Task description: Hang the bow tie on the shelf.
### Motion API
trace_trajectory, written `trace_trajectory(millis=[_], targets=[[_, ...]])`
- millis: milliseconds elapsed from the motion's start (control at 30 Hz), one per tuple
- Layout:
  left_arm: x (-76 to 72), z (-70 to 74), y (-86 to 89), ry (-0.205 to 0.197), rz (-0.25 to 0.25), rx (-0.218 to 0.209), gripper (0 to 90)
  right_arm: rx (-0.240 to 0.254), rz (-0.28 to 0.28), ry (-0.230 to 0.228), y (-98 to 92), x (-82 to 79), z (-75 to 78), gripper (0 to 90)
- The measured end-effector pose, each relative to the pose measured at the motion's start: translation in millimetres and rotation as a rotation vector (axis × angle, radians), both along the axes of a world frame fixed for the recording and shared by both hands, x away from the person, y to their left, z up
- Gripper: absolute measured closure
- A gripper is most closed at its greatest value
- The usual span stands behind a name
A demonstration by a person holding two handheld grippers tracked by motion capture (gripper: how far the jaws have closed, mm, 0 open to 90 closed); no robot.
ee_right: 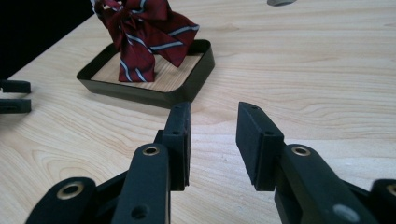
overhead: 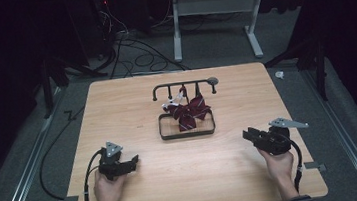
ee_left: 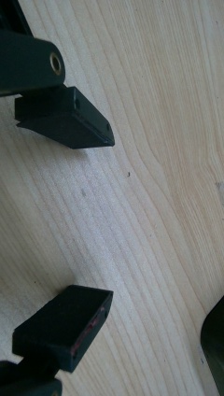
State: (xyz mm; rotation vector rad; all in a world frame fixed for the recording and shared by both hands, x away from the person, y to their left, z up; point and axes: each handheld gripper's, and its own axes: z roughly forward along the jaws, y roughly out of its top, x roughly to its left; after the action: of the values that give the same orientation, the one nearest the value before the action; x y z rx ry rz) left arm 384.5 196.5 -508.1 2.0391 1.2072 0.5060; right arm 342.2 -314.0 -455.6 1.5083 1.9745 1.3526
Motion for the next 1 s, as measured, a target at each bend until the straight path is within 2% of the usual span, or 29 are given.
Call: trace_trajectory(millis=[1000], targets=[[0.1, 0.0, 0.1, 0.001, -0.001, -0.001, 22.2, -0.082, -0.002, 0.081, 17.3, 18.3, -35.7, 66.4]])
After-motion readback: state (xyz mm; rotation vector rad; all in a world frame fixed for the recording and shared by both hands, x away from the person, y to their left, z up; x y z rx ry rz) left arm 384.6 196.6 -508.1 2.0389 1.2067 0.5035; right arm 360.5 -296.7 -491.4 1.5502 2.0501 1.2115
